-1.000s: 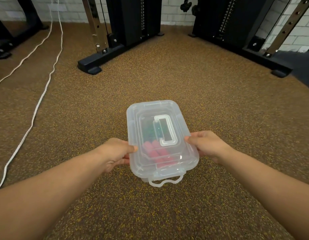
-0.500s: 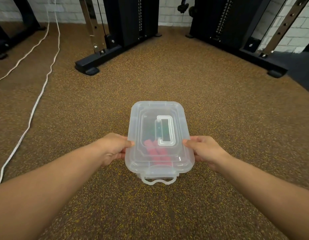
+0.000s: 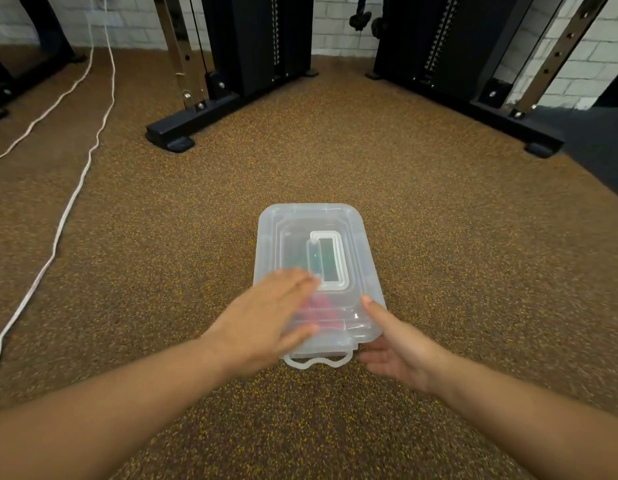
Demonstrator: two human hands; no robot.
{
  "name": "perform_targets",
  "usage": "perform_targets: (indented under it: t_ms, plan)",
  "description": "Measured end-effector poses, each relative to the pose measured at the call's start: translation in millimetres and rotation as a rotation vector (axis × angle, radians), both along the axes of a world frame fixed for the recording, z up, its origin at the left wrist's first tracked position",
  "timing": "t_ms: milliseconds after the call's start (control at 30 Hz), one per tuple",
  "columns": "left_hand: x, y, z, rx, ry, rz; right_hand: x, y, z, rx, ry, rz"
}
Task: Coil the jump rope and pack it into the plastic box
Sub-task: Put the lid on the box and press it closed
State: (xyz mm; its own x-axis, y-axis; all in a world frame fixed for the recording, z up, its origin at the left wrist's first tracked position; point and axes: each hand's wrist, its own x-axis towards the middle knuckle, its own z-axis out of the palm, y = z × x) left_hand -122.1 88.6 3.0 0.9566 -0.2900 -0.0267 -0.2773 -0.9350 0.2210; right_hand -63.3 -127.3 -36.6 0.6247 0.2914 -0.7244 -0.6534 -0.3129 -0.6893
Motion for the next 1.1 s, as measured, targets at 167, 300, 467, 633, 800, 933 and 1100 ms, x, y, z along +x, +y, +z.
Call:
perform_targets:
  t_ms: [167, 300, 467, 633, 800, 933, 1100]
  plan:
    - [-12, -12, -24, 0.199, 0.071, -0.124, -14, 13, 0, 0.127, 0.112, -0.026]
    - [-14, -16, -30, 0.276, 0.042, -0.111, -17, 15, 2, 0.064, 0.049, -0.021]
    - [-9, -12, -29, 0.328, -0.037, -0.103, -24, 3, 13, 0.051, 0.030, 0.033]
    - [-4, -3, -32, 0.237, -0.013, -0.124, -26, -17, 30, -0.271, -0.524, 0.218]
    - [1, 3, -29, 0.109, 0.054, -0.166, -10, -15, 26, -0.633, -1.185, 0.853]
    - [4, 7, -31, 0.092, 0.073, -0.181, 6, -8, 9, -0.674, -1.302, 1.068]
    - [8, 11, -22, 0.067, 0.148, -0.213, 12, -12, 0, -0.656, -1.361, 1.058]
